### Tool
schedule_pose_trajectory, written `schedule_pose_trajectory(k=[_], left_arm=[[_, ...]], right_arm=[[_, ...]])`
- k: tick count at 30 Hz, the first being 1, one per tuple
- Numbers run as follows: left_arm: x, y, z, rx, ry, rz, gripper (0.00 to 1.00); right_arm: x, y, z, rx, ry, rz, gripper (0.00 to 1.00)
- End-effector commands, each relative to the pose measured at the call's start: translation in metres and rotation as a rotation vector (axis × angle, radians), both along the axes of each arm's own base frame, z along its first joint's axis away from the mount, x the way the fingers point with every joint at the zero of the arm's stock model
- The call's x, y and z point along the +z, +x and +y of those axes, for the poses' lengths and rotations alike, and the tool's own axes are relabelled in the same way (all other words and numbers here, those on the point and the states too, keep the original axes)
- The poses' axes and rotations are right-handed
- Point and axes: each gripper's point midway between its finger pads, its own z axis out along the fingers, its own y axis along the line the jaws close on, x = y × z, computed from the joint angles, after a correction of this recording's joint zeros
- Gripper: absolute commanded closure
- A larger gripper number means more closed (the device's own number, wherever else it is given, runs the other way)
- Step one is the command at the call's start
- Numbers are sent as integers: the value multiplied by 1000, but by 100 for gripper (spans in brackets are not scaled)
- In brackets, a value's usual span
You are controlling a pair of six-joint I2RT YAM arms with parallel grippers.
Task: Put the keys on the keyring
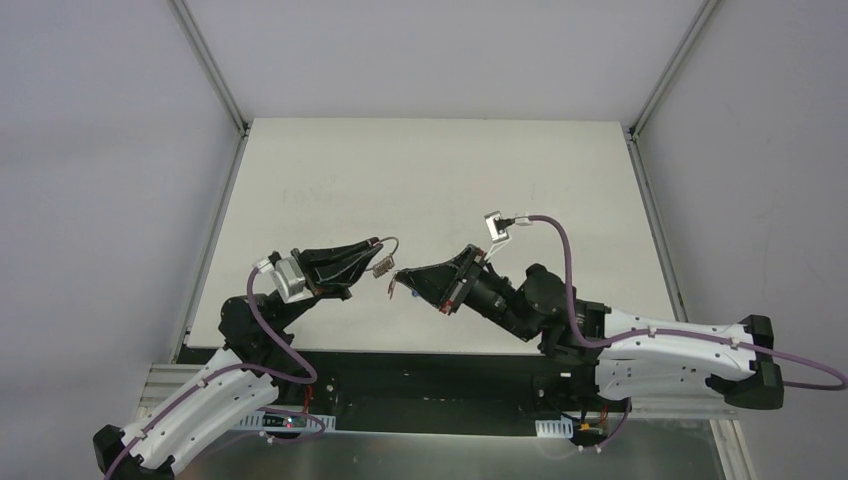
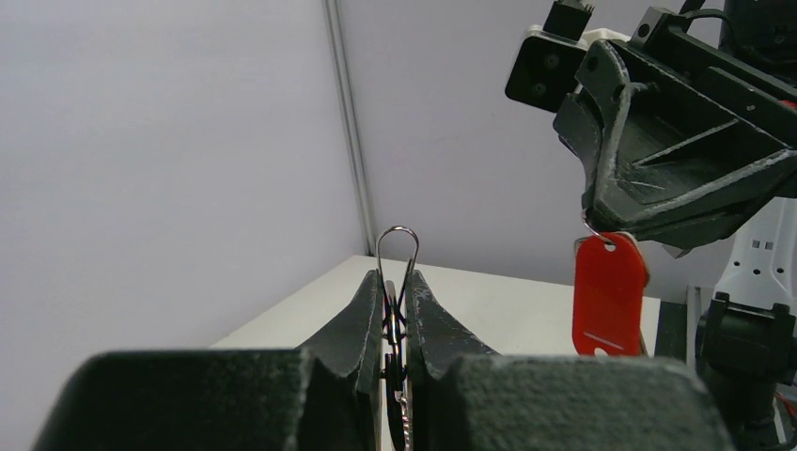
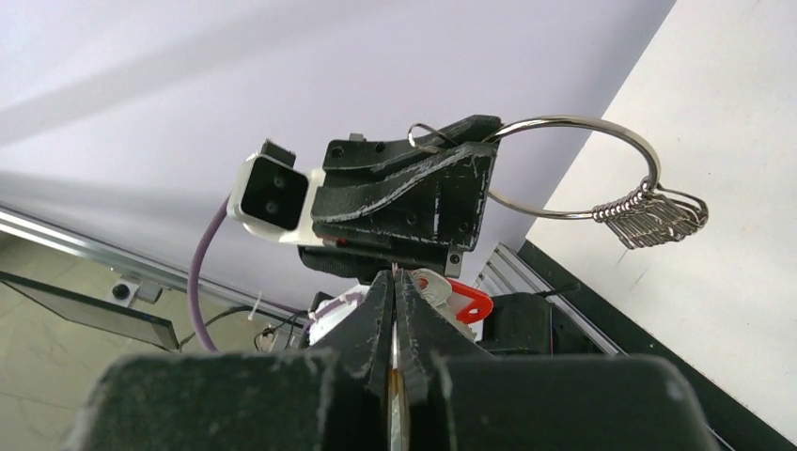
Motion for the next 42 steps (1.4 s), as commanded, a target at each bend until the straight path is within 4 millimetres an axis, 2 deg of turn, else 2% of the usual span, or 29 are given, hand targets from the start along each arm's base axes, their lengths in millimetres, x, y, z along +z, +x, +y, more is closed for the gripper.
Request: schedule_pose_trajectory(k=[1, 8, 13, 22, 33, 37, 42], left_arm=[[36, -10, 15, 52, -77, -152, 100], [36, -5, 21, 135, -62, -231, 100], [39, -7, 24, 164, -58, -285, 100], [42, -2, 35, 264, -48, -348, 100], [42, -4, 41, 288, -61, -368, 100], [43, -6, 43, 291, -68, -377, 100], [45, -8, 45, 294, -74, -381, 100]], right_arm=[[46, 16, -4, -73, 168, 11, 100], [57, 32, 9, -65, 196, 30, 100], [69, 34, 22, 2, 249, 26, 100], [69, 41, 47, 84, 288, 65, 100], [73, 38, 59, 122, 310, 55, 100], [67, 42, 58, 109, 307, 68, 100], [68, 38, 55, 125, 309, 64, 100]])
